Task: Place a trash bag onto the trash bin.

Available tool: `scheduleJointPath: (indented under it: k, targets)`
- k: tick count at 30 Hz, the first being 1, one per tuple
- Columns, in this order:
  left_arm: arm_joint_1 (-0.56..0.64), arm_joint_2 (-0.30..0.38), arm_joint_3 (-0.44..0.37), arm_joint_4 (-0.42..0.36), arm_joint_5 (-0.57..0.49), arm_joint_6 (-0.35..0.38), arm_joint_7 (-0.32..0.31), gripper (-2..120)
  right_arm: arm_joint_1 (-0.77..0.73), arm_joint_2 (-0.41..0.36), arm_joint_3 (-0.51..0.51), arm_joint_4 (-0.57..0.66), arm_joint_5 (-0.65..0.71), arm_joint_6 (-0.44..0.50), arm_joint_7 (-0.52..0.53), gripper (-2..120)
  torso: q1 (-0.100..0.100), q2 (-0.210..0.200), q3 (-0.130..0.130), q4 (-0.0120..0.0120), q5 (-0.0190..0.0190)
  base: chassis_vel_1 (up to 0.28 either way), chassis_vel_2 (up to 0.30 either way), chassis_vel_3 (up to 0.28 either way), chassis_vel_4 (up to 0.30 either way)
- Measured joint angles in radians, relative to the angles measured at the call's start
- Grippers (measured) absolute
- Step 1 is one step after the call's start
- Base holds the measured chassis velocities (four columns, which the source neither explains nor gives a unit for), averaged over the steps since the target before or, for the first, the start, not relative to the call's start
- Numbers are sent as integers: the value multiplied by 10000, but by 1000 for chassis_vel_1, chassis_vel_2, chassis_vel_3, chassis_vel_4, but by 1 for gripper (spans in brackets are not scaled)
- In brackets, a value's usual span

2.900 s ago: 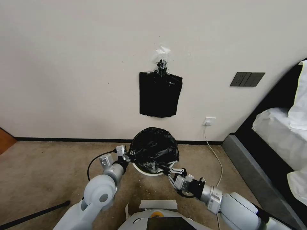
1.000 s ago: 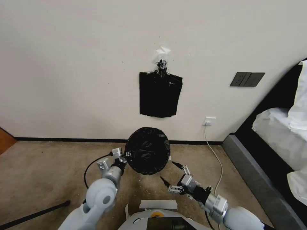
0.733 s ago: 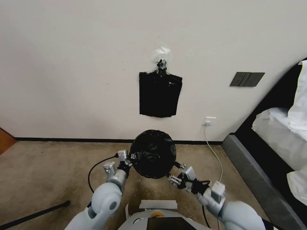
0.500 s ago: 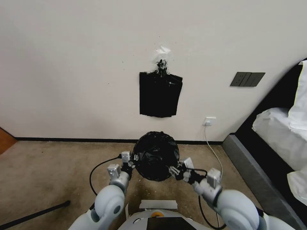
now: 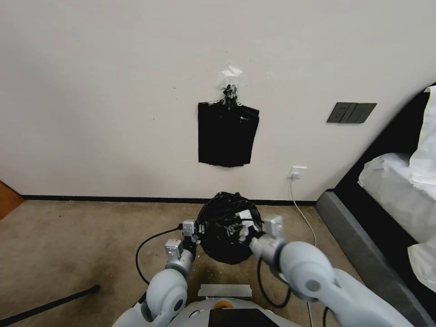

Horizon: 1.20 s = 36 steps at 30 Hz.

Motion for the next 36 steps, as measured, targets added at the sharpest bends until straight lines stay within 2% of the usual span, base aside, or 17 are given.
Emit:
scheduleJointPath:
  k: [10,18,36]
  targets:
    - [48,44,-4,-74,217,0,12,1,718,395,-831,-1168,-420,-322,877,0,0,0,0,0,-1,0,0,0,0]
    - [87,31,39,-130,295,-16,44,1,912,557,-1275,-1653,-987,-403,942,0,0,0,-1,0,0,0,0,0,0]
    - [226,-56,53,-228,358,-70,112,1,984,1033,-1458,-2470,-1110,-401,1125,0,0,0,-1,0,0,0,0,0,0]
